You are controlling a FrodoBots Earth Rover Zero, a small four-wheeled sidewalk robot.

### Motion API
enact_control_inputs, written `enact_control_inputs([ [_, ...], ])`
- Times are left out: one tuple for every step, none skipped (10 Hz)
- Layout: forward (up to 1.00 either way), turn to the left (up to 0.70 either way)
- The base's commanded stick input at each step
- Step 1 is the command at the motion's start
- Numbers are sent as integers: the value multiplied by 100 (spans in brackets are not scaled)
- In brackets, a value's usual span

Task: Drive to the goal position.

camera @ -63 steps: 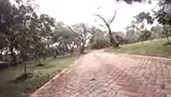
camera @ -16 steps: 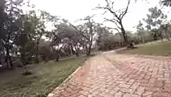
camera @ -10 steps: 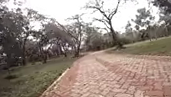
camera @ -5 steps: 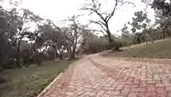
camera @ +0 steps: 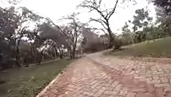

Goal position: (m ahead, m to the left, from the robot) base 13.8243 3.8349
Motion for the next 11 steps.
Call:
enact_control_inputs([
  [70, -2],
  [70, 0],
  [70, 0],
  [70, 0],
  [70, 0],
  [70, 0],
  [70, 0],
  [70, 0],
  [70, 0],
  [70, 0],
  [70, 0],
])
